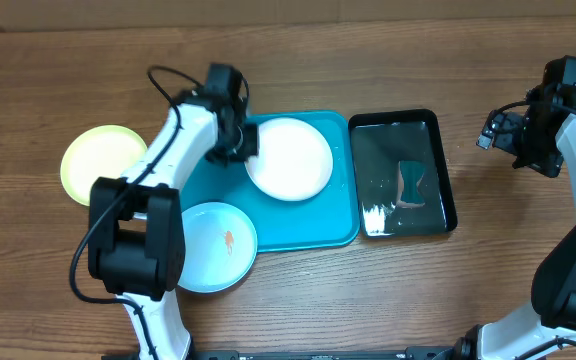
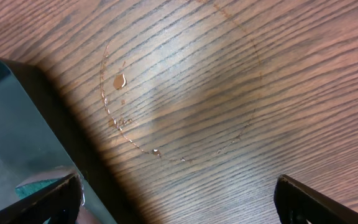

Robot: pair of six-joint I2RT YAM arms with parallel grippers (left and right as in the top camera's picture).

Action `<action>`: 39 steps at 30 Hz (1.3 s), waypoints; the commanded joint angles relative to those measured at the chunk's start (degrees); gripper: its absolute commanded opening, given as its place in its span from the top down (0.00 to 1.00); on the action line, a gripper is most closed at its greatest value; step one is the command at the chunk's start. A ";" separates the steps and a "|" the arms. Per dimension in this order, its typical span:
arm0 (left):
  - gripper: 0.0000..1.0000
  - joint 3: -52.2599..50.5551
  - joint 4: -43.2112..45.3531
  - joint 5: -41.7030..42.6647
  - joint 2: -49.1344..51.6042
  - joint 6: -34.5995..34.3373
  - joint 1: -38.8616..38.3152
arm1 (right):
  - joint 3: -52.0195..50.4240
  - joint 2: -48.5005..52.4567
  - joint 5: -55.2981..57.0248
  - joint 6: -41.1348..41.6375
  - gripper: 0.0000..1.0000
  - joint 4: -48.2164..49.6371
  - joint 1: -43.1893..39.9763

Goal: Clean dirty plates on tray and stack at the side

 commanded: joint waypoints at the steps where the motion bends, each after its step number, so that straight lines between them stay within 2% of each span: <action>1: 0.96 7.61 -2.97 -0.61 0.68 1.38 1.42 | 0.76 -0.39 -0.42 0.00 0.00 0.33 0.04; 9: 0.96 20.94 -10.49 2.03 0.68 -0.17 -0.57 | 0.76 -0.39 -0.42 0.00 0.00 0.33 0.04; 14: 0.96 24.09 -10.10 1.51 0.68 -1.38 -4.92 | 0.76 -0.39 -0.39 0.00 0.00 0.33 0.04; 25: 0.96 24.24 -4.13 -17.90 0.68 -3.45 -18.62 | 0.76 -0.39 -0.42 0.00 0.00 0.33 0.04; 30: 0.96 24.39 -3.13 -34.91 0.68 -3.41 -26.16 | 0.76 -0.39 -0.42 0.00 0.00 0.31 0.04; 35: 0.96 24.44 -2.12 -57.88 0.68 -1.03 -34.88 | 0.76 -0.39 -0.39 0.00 0.00 0.33 0.04; 39: 0.96 24.44 1.60 -76.70 0.68 3.78 -42.03 | 0.76 -0.39 -0.42 0.00 0.00 0.33 0.04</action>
